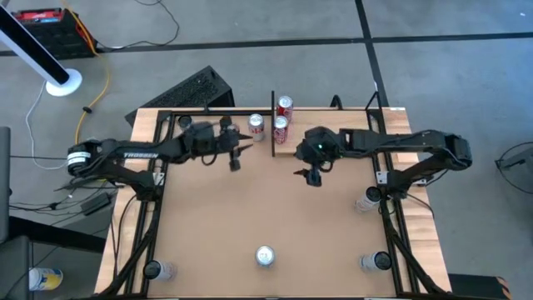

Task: Place canned beverage on shelf
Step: Put the red soda can on the shelf aligned with the other red soda can

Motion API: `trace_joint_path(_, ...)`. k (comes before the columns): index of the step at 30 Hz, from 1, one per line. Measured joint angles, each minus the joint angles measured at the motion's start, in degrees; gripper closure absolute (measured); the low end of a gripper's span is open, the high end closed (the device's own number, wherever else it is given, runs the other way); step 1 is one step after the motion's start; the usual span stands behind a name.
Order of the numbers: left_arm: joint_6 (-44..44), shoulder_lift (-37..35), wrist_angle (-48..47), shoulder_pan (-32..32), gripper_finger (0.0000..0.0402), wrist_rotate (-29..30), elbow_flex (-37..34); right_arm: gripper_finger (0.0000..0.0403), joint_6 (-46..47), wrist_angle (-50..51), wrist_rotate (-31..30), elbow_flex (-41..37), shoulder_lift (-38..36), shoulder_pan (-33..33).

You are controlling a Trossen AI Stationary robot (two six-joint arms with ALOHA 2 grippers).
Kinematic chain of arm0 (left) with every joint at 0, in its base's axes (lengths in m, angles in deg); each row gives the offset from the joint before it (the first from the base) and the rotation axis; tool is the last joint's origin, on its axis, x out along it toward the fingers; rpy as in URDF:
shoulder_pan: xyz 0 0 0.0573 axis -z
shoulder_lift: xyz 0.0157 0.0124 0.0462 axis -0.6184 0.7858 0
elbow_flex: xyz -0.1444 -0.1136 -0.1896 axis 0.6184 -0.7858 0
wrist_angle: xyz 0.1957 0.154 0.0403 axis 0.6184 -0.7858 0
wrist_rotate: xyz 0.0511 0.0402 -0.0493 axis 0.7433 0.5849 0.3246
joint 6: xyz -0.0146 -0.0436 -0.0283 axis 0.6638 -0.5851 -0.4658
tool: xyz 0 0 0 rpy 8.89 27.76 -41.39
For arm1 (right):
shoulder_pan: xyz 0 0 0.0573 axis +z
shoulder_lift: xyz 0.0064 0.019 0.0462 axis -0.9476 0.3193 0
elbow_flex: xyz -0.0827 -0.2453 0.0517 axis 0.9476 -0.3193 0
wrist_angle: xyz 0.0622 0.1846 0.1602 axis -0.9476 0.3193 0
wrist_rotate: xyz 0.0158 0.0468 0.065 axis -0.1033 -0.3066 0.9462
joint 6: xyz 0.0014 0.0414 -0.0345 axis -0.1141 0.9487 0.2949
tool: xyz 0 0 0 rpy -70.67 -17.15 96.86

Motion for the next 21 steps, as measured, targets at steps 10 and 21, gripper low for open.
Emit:
trace_joint_path(10,-6.06,14.59,7.93,-8.46,0.0401,-6.11,5.84,0.0072,4.12,-27.32,-4.09,-16.9,-6.37,1.77)
trace_joint_path(21,-8.0,25.74,8.51,-7.3,0.0401,-6.09,15.06,0.0072,-0.92,-29.17,-4.25,-19.35,-7.44,1.66)
